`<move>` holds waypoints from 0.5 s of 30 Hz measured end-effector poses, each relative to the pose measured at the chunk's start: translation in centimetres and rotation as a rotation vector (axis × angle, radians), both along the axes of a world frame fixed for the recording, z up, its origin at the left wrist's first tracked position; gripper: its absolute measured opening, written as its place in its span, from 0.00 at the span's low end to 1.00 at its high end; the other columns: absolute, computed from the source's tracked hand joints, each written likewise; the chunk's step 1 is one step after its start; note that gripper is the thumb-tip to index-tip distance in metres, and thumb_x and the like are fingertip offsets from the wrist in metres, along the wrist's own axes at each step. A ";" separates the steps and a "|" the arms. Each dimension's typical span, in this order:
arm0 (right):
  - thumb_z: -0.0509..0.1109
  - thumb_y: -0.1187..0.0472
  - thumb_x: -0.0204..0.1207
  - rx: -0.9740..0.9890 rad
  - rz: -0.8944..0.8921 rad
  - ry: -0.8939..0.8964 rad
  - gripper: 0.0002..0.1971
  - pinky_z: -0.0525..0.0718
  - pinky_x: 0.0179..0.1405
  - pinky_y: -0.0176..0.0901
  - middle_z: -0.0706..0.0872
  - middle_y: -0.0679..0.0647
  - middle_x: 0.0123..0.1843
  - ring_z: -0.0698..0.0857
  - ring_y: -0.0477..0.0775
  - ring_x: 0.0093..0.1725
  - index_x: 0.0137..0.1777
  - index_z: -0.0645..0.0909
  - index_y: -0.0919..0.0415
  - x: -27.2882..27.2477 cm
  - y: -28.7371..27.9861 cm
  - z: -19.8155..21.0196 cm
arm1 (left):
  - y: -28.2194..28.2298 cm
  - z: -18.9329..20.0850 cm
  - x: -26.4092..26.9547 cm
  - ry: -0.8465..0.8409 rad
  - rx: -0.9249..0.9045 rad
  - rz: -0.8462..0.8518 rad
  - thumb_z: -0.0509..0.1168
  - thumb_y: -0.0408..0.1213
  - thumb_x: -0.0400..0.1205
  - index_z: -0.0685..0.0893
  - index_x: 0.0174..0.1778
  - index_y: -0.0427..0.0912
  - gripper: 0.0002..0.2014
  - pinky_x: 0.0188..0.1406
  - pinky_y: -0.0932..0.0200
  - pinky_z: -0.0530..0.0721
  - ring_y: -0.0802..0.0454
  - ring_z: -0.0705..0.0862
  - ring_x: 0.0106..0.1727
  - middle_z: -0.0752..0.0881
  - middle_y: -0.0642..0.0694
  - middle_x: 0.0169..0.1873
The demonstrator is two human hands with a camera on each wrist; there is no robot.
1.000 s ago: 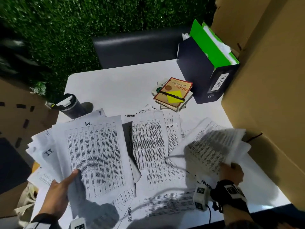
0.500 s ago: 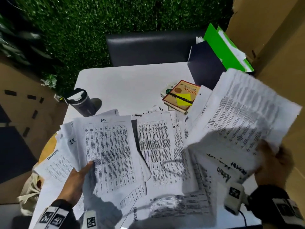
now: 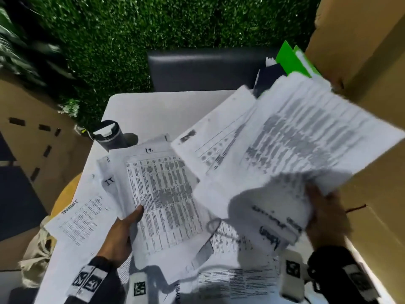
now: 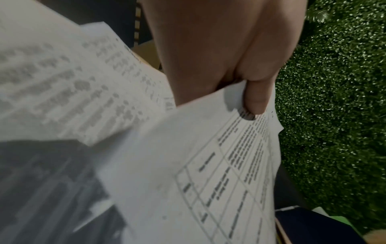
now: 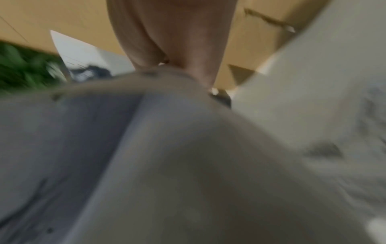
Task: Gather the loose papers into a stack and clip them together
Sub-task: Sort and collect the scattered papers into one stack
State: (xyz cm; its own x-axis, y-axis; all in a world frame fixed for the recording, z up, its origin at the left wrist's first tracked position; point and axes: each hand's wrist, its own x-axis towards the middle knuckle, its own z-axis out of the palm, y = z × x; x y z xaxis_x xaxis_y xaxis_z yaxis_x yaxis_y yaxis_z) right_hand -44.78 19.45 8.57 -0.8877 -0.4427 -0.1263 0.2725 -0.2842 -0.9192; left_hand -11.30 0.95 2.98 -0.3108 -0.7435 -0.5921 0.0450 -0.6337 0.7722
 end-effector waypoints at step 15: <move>0.68 0.68 0.75 0.437 0.432 -0.150 0.07 0.77 0.45 0.52 0.81 0.48 0.30 0.78 0.56 0.39 0.37 0.79 0.58 9.0 -5.4 -10.2 | 1.0 -0.9 -1.1 0.261 0.095 0.055 0.46 0.62 0.83 0.91 0.55 0.51 0.30 0.48 0.46 0.89 0.40 0.88 0.57 0.89 0.40 0.58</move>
State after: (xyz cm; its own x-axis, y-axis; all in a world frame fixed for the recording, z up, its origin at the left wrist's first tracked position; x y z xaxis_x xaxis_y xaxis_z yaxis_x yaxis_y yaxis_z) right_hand -35.77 14.01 -1.67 -0.5989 -0.6368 -0.4856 0.4138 0.2731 -0.8684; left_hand -12.41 1.94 2.09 -0.4226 -0.7086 -0.5650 0.2712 -0.6937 0.6672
